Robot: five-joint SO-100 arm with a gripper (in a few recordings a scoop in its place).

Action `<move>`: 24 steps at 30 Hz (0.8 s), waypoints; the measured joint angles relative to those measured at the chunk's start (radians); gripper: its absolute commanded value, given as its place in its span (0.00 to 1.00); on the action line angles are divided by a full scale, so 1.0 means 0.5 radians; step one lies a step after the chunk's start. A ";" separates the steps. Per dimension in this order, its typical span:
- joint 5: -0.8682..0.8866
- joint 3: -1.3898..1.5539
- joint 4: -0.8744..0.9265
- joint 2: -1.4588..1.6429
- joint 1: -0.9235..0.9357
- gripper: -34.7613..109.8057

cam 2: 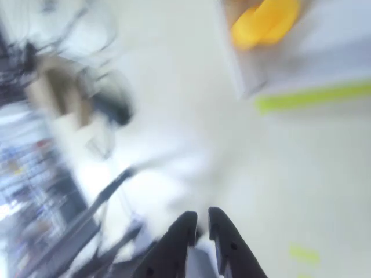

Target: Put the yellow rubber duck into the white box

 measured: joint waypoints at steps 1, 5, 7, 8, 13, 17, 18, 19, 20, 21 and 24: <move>0.040 0.064 0.006 0.153 -0.071 0.24; 0.202 0.488 0.000 0.810 -0.396 0.24; 0.319 0.755 0.006 1.132 -0.577 0.24; 0.371 0.896 0.006 1.282 -0.669 0.24; 0.614 1.743 -0.169 1.970 -1.040 0.24; 0.730 2.433 -0.285 2.381 -1.239 0.24; 0.742 2.580 -0.291 2.473 -1.264 0.24; 0.755 2.709 -0.298 2.577 -1.285 0.24; 0.767 2.829 -0.298 2.666 -1.310 0.24; 0.770 2.936 -0.298 2.734 -1.331 0.24; 0.792 3.169 -0.298 2.865 -1.338 0.24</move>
